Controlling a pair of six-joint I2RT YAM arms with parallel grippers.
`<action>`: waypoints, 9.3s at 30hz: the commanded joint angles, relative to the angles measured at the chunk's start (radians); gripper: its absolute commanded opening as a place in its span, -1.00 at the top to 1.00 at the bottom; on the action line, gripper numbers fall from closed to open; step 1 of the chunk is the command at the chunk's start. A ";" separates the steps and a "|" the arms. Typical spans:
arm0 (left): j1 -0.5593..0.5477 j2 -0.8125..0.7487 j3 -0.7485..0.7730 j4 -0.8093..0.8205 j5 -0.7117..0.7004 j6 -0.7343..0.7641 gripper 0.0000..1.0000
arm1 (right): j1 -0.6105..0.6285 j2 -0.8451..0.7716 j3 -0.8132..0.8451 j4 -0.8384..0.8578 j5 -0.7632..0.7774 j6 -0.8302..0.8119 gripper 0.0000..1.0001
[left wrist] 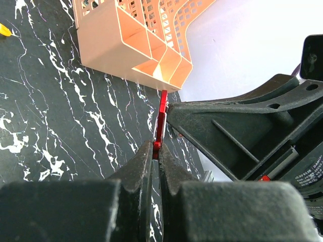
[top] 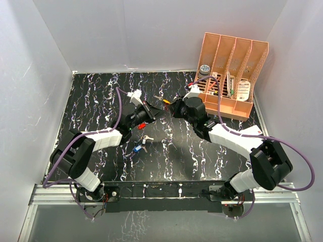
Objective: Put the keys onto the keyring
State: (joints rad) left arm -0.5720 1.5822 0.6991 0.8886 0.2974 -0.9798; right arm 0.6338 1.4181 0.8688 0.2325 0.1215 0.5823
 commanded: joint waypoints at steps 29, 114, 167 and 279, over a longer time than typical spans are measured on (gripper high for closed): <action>-0.019 0.040 0.038 0.018 -0.006 0.075 1.00 | 0.007 0.041 0.138 -0.215 0.013 0.110 0.10; 0.035 -0.008 0.176 -0.826 -0.406 0.399 -0.19 | -0.001 0.090 0.146 -0.313 0.169 -0.105 1.00; 0.129 0.164 0.168 -0.551 -0.312 0.413 0.19 | -0.002 0.140 0.166 -0.306 0.132 -0.108 1.00; 0.119 -0.007 0.087 -0.292 -0.012 0.613 1.00 | 0.045 0.161 0.239 -0.351 0.077 -0.151 1.00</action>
State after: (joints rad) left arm -0.4286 1.6558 0.7853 0.5377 0.2405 -0.4492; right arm 0.6655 1.5684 1.0477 -0.1352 0.2031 0.4454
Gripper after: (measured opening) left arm 0.008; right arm 0.065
